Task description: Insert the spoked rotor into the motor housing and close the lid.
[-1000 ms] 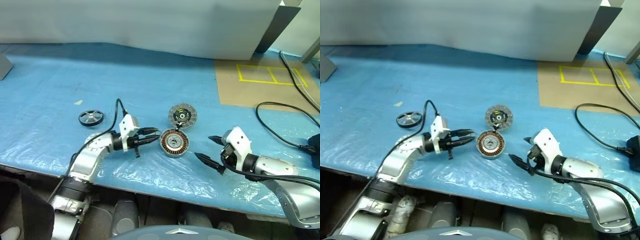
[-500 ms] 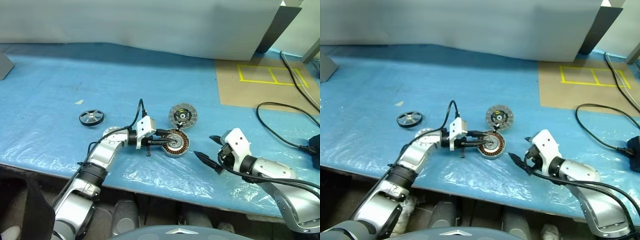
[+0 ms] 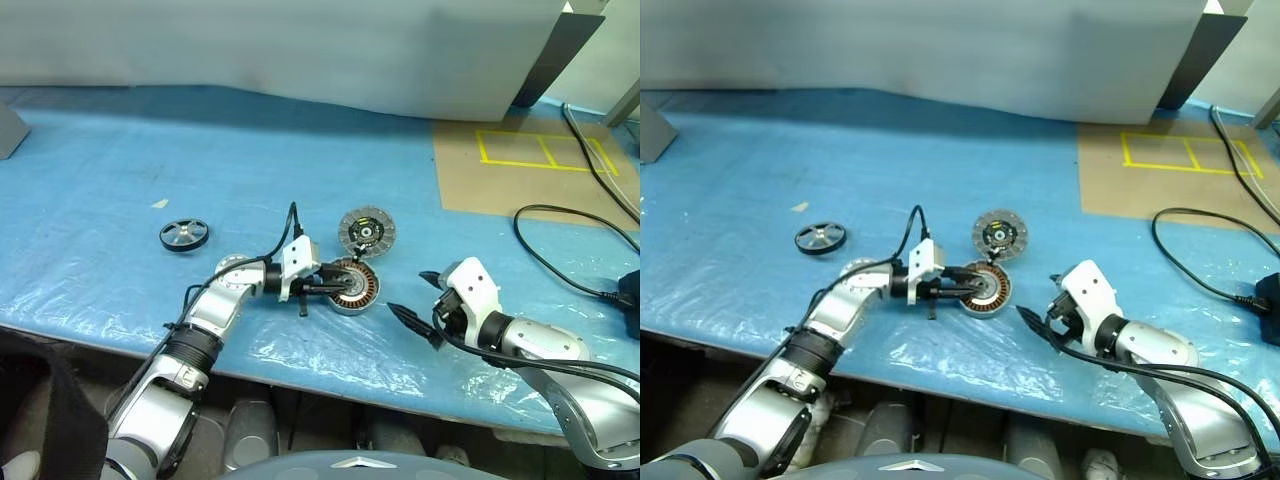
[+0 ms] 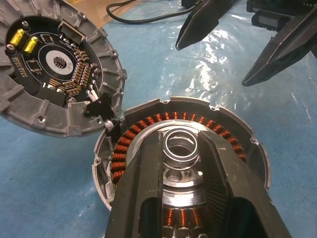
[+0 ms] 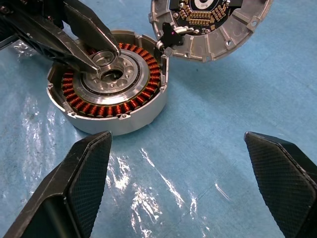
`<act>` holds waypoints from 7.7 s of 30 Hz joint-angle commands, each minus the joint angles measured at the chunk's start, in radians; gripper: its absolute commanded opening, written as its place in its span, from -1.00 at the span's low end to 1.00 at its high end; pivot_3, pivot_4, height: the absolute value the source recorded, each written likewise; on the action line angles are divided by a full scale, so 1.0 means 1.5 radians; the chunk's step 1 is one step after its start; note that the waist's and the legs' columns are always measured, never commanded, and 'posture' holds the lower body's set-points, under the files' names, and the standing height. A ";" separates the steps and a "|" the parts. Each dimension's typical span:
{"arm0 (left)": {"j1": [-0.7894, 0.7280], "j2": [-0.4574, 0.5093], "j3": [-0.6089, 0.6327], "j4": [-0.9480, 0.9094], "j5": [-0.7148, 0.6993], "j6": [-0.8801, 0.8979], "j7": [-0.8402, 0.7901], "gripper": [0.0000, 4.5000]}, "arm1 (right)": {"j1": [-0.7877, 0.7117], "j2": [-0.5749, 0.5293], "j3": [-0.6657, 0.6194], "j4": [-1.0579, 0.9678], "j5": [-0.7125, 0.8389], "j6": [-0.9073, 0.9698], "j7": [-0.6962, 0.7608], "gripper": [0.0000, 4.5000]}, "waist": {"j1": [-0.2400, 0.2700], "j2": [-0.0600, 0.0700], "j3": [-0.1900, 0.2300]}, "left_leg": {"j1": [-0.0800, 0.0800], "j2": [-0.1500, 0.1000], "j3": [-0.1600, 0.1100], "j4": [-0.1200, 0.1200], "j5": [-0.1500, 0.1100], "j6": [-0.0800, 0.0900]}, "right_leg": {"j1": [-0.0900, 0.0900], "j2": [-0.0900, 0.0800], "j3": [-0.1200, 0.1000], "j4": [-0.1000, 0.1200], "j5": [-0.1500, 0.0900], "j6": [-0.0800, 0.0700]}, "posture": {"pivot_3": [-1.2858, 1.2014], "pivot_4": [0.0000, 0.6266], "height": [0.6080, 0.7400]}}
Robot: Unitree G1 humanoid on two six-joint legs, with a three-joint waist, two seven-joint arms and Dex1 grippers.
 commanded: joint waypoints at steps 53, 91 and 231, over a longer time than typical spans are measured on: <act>0.217 0.206 0.122 -0.306 -0.152 0.173 -0.031 0.46 | -0.233 -0.004 0.109 0.084 0.083 -0.017 0.131 -0.94 | -0.003 0.000 0.000 | 0.002 0.001 0.001 0.000 0.000 0.000 | 0.001 0.000 0.000 0.000 -0.002 -0.003 | 0.03 -0.52 1.00; 0.191 0.201 0.098 -0.148 -0.089 0.055 -0.034 0.46 | -0.304 0.068 0.225 0.267 -0.067 -0.137 0.176 -0.99 | -0.003 -0.001 -0.001 | 0.001 0.001 0.002 0.004 0.000 0.000 | -0.001 0.001 0.001 0.005 -0.001 -0.003 | 0.03 -0.52 1.00; 0.183 0.151 0.107 -0.079 -0.096 -0.049 -0.073 0.46 | -0.297 0.021 0.291 0.338 -0.153 -0.166 0.150 -0.99 | 0.001 -0.009 -0.004 | 0.000 0.001 0.010 0.000 0.000 0.000 | -0.007 0.001 0.005 0.005 0.001 -0.001 | 0.03 -0.52 1.00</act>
